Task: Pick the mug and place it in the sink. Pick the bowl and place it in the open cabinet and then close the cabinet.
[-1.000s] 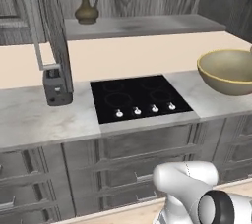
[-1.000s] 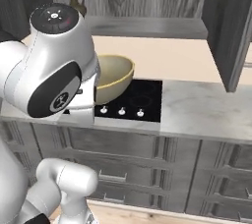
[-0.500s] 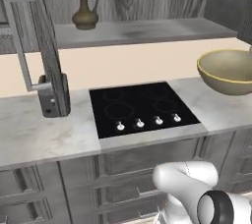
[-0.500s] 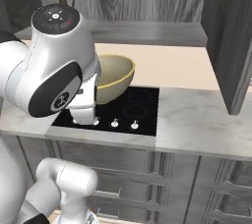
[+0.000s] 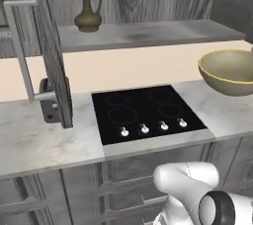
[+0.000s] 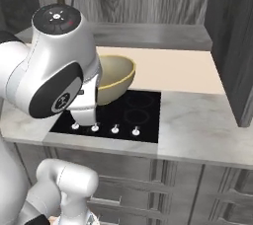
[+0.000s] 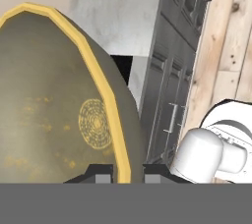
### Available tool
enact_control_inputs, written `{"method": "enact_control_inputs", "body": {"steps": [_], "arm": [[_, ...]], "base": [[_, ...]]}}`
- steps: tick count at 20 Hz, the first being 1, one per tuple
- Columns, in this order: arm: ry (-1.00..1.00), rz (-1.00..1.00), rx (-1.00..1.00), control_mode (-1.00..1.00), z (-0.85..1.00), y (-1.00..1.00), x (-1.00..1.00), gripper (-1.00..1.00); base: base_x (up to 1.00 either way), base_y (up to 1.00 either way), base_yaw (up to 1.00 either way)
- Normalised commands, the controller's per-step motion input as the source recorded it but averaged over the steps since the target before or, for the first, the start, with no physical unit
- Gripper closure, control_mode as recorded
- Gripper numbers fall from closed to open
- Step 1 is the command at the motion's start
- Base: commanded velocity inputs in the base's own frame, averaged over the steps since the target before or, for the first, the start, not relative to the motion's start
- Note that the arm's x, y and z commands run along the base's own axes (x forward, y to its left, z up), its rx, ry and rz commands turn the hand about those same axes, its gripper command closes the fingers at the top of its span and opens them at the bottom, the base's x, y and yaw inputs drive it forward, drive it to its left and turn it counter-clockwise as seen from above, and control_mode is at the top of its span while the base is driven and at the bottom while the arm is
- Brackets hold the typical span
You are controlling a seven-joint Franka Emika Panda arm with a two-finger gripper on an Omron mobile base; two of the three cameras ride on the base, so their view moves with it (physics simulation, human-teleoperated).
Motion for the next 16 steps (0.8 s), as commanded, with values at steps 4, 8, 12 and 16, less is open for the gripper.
{"method": "enact_control_inputs", "body": {"steps": [4,8,12,16], "arm": [[0.00,0.00,0.00,1.00,0.00,0.00,0.00,1.00],[0.00,0.00,0.00,1.00,0.00,0.00,0.00,1.00],[0.00,0.00,0.00,1.00,0.00,0.00,0.00,1.00],[0.00,0.00,0.00,1.00,0.00,0.00,0.00,1.00]], "base": [[0.57,-0.01,-0.01],[0.18,-0.13,0.00],[0.11,-0.12,-0.04],[0.00,-0.01,-0.12]]}}
